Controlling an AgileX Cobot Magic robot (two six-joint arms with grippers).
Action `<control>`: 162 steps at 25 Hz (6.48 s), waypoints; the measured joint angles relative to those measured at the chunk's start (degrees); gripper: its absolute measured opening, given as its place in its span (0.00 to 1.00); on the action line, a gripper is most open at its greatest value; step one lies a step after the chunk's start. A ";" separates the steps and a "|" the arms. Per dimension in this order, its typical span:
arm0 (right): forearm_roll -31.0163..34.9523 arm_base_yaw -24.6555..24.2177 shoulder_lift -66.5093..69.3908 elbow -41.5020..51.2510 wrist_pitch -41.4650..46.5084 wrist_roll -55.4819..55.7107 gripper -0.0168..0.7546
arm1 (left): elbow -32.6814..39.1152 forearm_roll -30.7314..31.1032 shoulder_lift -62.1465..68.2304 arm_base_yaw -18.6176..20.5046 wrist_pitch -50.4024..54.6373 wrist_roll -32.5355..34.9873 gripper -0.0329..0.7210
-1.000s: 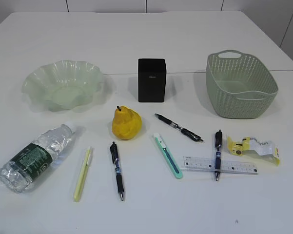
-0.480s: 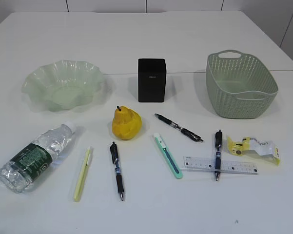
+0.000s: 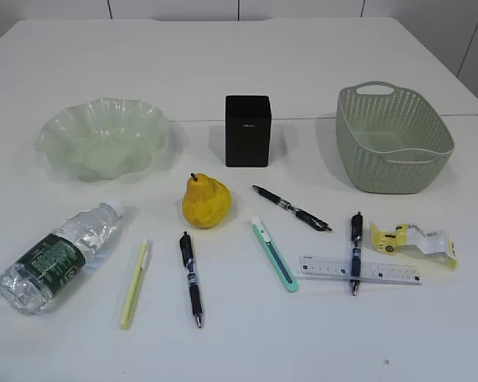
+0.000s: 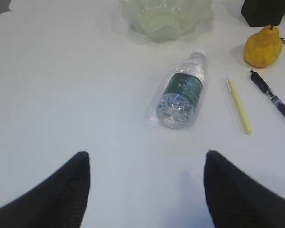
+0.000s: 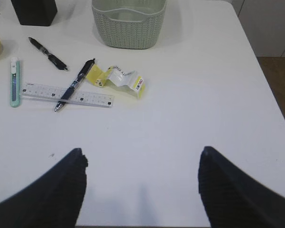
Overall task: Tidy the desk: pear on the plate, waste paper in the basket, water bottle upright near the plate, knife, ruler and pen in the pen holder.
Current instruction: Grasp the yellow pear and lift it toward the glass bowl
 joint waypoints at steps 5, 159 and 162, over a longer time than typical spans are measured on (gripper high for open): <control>-1.84 0.00 0.00 -0.15 -0.36 -0.61 0.73 | 0.00 0.00 0.00 0.00 0.00 0.00 0.74; 15.60 2.20 66.44 -22.93 -9.70 -10.17 0.72 | -64.40 -2.96 123.97 -28.30 -20.54 1.95 0.70; 15.60 2.20 66.44 -22.93 -9.70 -10.17 0.72 | -64.40 -2.96 123.97 -28.30 -20.86 1.95 0.65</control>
